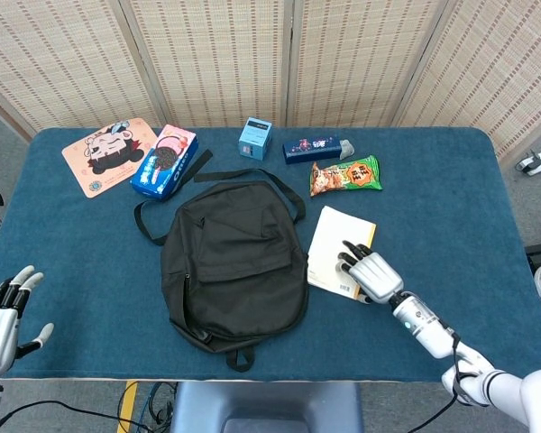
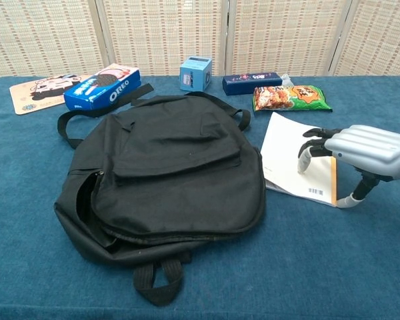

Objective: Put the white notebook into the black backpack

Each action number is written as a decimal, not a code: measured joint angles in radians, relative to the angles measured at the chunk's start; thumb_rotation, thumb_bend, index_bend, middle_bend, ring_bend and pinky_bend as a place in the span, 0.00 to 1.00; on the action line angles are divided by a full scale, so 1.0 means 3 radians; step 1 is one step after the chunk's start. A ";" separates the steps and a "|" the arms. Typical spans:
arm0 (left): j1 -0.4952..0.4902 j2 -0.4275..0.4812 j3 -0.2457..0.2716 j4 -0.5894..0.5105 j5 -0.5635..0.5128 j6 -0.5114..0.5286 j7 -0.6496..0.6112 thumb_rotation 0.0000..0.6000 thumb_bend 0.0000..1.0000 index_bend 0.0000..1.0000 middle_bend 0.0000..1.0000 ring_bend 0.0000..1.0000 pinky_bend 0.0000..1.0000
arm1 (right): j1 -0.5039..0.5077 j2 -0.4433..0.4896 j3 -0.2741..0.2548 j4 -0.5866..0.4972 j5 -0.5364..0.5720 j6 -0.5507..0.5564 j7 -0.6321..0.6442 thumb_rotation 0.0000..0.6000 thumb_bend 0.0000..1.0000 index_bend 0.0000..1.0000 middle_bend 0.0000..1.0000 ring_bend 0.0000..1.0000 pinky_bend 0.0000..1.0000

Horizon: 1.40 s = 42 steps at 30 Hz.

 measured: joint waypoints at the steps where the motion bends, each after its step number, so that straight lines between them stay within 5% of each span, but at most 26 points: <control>1: 0.0001 0.0002 -0.0001 -0.0002 0.0000 0.0003 0.0001 1.00 0.26 0.18 0.13 0.14 0.15 | 0.0002 -0.0006 -0.0003 0.0017 -0.0004 0.0017 0.0018 1.00 0.31 0.34 0.24 0.03 0.16; 29: -0.0002 -0.0007 -0.0013 0.0021 -0.0013 -0.0018 -0.0037 1.00 0.26 0.18 0.13 0.14 0.15 | 0.0125 -0.0244 0.0144 0.0192 0.0104 0.0202 0.0184 1.00 0.33 0.35 0.25 0.06 0.17; 42: -0.0001 -0.0012 -0.0014 0.0031 -0.0010 -0.0022 -0.0058 1.00 0.26 0.18 0.13 0.14 0.15 | 0.0116 -0.0320 0.0203 0.0243 0.0164 0.0345 0.0282 1.00 0.27 0.55 0.26 0.06 0.16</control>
